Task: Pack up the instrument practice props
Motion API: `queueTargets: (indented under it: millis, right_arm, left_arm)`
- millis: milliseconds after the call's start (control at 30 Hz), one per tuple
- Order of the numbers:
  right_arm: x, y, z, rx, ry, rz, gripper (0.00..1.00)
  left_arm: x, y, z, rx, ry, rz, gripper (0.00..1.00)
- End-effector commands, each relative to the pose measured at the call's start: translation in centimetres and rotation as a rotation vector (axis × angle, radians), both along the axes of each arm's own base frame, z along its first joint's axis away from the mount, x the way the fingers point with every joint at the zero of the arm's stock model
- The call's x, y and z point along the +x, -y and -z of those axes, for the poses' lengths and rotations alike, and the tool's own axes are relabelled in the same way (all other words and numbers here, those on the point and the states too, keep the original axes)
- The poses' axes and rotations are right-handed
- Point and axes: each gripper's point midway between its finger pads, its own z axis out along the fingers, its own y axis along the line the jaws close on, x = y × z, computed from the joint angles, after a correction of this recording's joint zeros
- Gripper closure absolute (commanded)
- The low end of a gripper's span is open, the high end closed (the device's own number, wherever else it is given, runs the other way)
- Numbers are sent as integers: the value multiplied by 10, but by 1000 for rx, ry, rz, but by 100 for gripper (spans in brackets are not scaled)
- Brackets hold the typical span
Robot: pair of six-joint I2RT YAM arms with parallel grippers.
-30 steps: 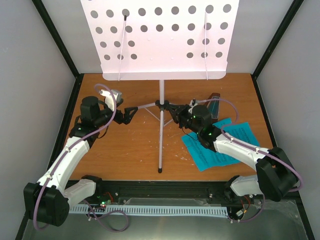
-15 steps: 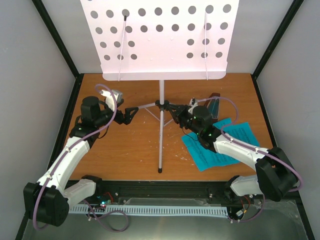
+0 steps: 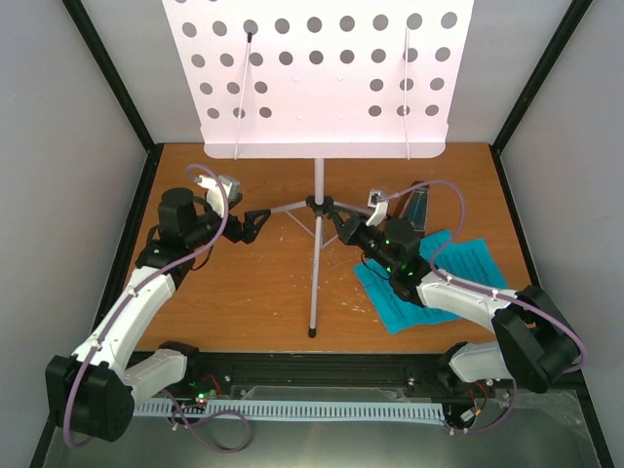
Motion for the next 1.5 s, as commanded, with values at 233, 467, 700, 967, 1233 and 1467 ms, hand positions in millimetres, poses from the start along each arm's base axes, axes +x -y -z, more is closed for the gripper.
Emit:
queueTargets:
  millis: [233, 467, 700, 967, 1233, 1467]
  right_arm:
    - [-18, -18, 37, -741, 633, -237, 94]
    - [0, -1, 59, -1179, 819, -258, 95]
    - [16, 15, 55, -1390, 896, -191, 94]
    - [4, 14, 13, -1226, 893, -120, 58]
    - [-37, 33, -29, -745, 725, -4, 33]
    - [-38, 49, -36, -269, 267, 88, 18]
  left_arm:
    - [0, 6, 0, 12, 14, 21, 0]
    - [-1, 9, 0, 12, 16, 28, 1]
    - [-3, 11, -1, 10, 16, 38, 1]
    - [-6, 14, -3, 15, 29, 41, 1]
    - [-4, 11, -5, 10, 27, 19, 0]
    - [-6, 3, -21, -5, 55, -32, 1]
